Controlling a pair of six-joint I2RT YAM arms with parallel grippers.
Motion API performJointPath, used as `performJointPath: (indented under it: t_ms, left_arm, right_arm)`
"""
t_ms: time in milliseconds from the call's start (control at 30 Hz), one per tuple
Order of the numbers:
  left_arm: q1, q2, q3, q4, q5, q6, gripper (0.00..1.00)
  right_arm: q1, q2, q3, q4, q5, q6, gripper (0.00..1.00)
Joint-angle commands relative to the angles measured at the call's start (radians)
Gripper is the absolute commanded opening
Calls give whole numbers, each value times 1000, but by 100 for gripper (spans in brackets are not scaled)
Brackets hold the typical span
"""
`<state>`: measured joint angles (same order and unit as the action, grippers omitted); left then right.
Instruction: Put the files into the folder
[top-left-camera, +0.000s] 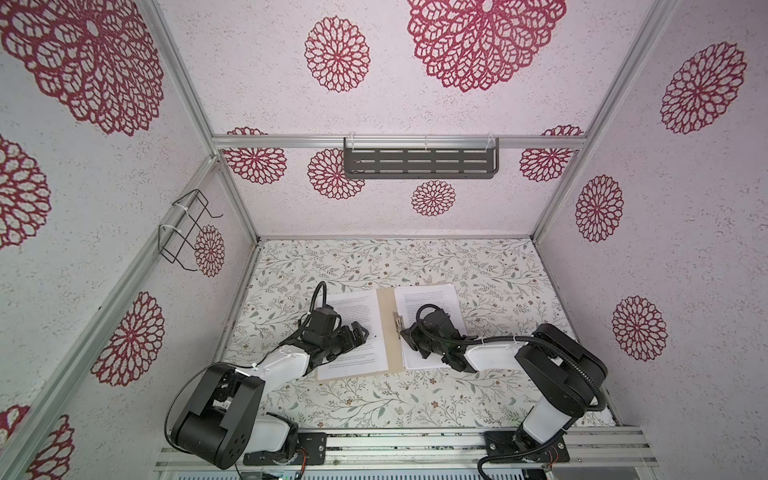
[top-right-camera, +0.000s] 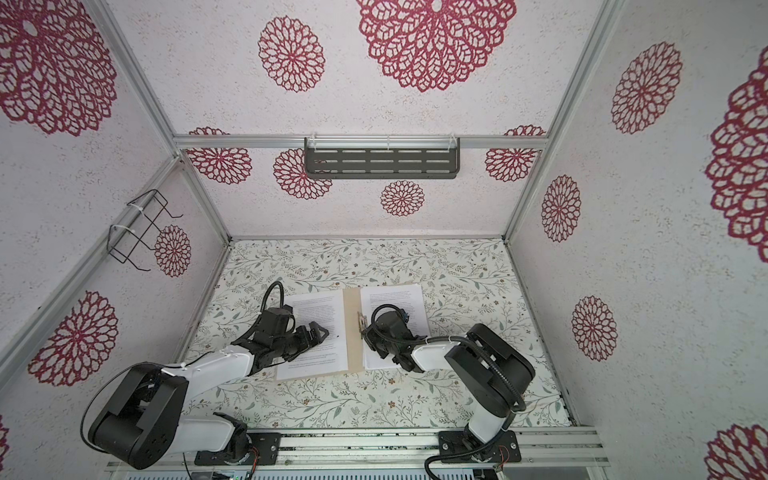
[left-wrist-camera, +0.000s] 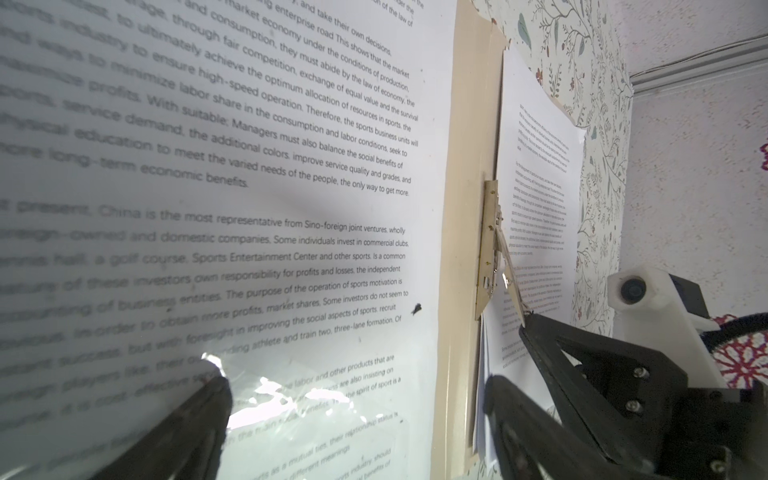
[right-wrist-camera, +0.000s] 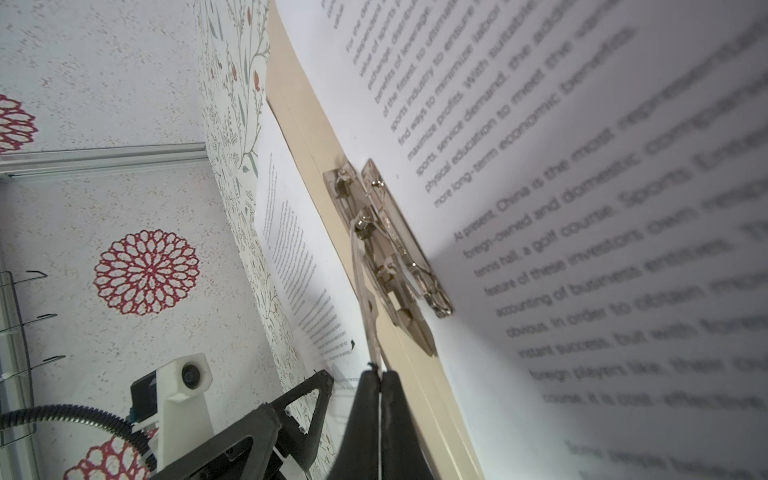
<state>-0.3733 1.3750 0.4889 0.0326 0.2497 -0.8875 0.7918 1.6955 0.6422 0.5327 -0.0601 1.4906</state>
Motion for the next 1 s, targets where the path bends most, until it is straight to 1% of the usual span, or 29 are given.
performJointPath:
  t_ms: [0,267,333,500,667,767,967]
  left_arm:
    - [1,30,-12,-63,-46,-11,98]
    - [2,19,-27,-79,-53,-31,98]
    - [2,12,-29,-89,-63,-30,98]
    - [3,2,-37,-99,-73,-31,98]
    - [2,2,-47,-98,-85,-27,98]
    - [3,5,-51,-92,-84,-28,98]
    - [2,4,-54,-85,-86,-25,98]
  right_arm:
    - [-5,70,-81,-122,60,-48,0]
    - [-5,108,-108,-127,104,-101,0]
    - [-5,121,-121,-102,115,-107,0]
    - [5,137,-162,-70,153,-90,0]
    - [18,186,-171,-51,182,-73,0]
    - [17,217,-179,-20,181,-73,0]
    - [18,252,-173,-48,183,-58,0]
